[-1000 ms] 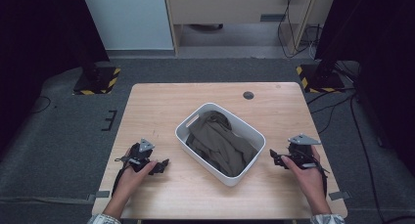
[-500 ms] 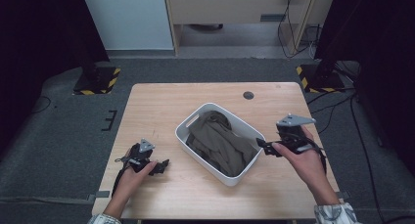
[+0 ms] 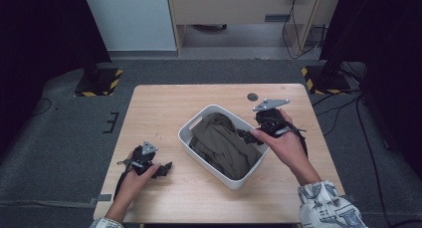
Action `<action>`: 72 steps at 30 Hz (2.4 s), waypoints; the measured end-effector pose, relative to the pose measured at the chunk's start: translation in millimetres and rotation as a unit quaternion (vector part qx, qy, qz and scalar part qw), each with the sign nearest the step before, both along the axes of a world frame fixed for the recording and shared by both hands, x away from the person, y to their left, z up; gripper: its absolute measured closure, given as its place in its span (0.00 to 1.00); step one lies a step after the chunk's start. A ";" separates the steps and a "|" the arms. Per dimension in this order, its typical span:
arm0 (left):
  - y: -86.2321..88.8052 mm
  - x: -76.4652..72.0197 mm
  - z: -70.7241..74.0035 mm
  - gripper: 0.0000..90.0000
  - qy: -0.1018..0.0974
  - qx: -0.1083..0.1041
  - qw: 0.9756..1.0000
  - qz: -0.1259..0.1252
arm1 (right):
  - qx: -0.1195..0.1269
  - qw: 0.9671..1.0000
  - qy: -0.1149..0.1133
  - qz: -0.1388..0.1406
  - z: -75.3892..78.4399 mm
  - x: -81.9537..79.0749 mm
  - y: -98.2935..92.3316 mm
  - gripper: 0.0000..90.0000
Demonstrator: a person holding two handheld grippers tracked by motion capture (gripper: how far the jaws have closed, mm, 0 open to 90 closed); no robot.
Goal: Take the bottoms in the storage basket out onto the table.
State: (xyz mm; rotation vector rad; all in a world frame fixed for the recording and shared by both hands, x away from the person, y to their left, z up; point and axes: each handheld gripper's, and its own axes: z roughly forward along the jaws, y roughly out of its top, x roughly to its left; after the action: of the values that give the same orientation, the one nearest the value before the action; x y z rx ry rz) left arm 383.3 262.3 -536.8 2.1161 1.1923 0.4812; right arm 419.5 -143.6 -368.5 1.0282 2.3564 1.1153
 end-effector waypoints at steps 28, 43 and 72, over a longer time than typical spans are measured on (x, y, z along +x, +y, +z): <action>-1.7 0.3 -0.2 0.00 -0.001 -0.001 1.000 -0.006 | -0.055 0.995 0.056 0.063 -68.8 38.7 79.8 0.06; -2.1 0.8 -0.1 0.00 0.000 -0.001 1.000 -0.009 | -0.053 0.991 0.097 0.077 -106.1 38.3 95.6 0.03; -3.0 -0.2 -0.1 0.00 0.000 0.000 1.000 -0.014 | -0.180 0.978 0.064 0.078 -138.6 39.6 107.5 0.26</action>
State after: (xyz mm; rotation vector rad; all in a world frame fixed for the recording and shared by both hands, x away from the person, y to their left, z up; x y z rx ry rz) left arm 383.0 259.3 -536.8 2.1285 1.1616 0.4688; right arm 459.0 -36.1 -507.2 0.8183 2.6496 0.6457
